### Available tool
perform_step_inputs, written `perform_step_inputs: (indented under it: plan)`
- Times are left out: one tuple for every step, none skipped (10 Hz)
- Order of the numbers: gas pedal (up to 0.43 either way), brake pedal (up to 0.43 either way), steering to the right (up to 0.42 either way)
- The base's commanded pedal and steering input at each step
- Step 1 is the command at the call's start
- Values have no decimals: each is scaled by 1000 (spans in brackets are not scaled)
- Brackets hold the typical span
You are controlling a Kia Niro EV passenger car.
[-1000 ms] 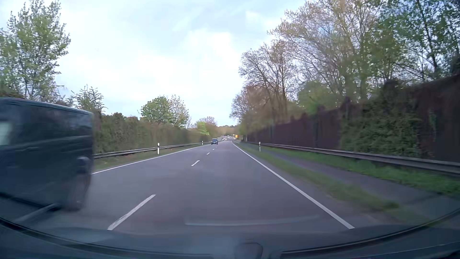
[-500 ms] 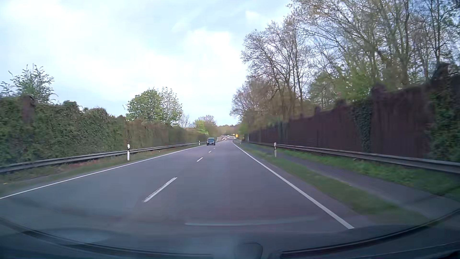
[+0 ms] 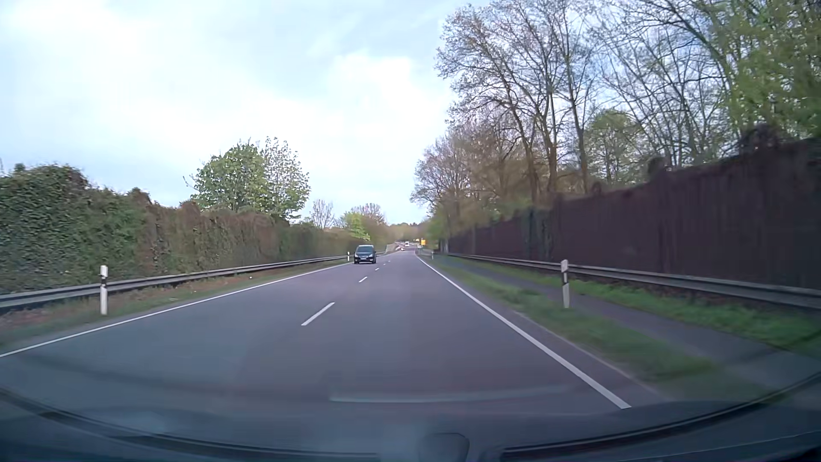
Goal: Follow the waypoints while adhering to traffic rules and regulations
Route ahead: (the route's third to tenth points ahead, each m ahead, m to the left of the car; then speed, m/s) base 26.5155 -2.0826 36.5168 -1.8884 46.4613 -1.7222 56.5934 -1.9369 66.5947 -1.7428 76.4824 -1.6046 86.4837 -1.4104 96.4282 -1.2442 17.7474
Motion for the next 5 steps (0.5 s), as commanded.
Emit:
perform_step_inputs:
  plan:
    - [59, 0, -3]
    - [59, 0, -3]
    - [59, 0, -3]
    - [59, 0, -3]
    - [59, 0, -3]
